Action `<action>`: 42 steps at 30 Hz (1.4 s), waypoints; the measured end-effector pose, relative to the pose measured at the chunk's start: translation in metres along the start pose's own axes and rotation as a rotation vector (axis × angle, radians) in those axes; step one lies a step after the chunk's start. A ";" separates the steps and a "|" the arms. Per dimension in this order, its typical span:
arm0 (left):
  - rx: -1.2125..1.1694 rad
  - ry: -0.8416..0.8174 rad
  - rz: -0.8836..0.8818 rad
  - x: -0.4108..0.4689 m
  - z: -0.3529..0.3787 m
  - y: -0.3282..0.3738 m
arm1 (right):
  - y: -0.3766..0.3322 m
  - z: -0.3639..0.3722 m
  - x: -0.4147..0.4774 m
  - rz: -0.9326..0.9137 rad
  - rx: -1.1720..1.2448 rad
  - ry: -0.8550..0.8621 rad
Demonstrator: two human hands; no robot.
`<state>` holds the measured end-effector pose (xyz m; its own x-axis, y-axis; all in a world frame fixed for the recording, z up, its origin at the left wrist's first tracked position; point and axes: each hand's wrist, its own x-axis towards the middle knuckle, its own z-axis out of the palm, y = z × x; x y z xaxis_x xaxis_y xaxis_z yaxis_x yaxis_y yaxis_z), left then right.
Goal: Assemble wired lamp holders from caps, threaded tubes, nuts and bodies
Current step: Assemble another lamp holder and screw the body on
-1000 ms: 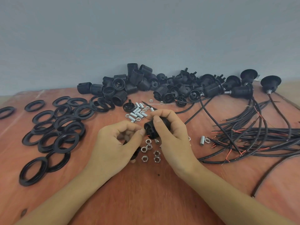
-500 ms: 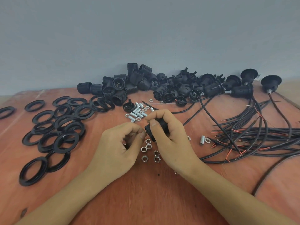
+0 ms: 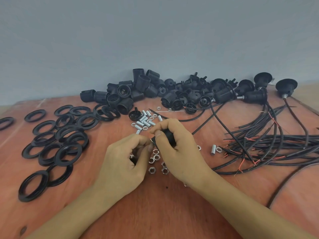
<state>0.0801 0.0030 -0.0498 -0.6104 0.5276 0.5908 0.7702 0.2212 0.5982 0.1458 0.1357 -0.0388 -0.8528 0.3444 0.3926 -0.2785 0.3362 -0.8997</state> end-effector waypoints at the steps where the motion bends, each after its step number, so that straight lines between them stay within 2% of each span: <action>1: -0.005 0.002 -0.006 0.001 0.000 0.001 | 0.000 -0.001 0.001 0.039 0.030 0.007; 3: -0.023 0.010 -0.050 0.003 -0.001 0.002 | 0.003 0.000 0.002 0.105 0.057 0.029; 10: -0.053 -0.028 -0.136 0.005 -0.004 0.001 | 0.006 0.008 0.000 0.162 0.140 0.112; 16: -0.171 -0.009 -0.184 0.004 -0.002 0.002 | 0.005 0.007 0.005 0.476 0.585 0.164; 19: -0.209 -0.008 -0.186 0.004 -0.003 0.003 | 0.003 0.007 0.006 0.523 0.802 0.162; 22: -0.251 -0.008 -0.186 0.003 -0.003 0.006 | 0.003 0.007 0.006 0.539 0.882 0.160; 30: -0.276 0.002 -0.201 0.003 -0.003 0.006 | 0.003 0.006 0.005 0.451 0.766 0.123; 36: -0.265 0.006 -0.188 0.003 -0.004 0.006 | 0.005 0.008 0.002 0.353 0.608 0.131; 42: -0.248 -0.023 -0.172 0.004 -0.006 0.002 | 0.008 0.006 0.002 0.250 0.440 0.064</action>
<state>0.0783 0.0005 -0.0426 -0.7218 0.5185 0.4584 0.5853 0.1039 0.8041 0.1397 0.1341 -0.0466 -0.8921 0.4248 0.1537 -0.2409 -0.1595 -0.9574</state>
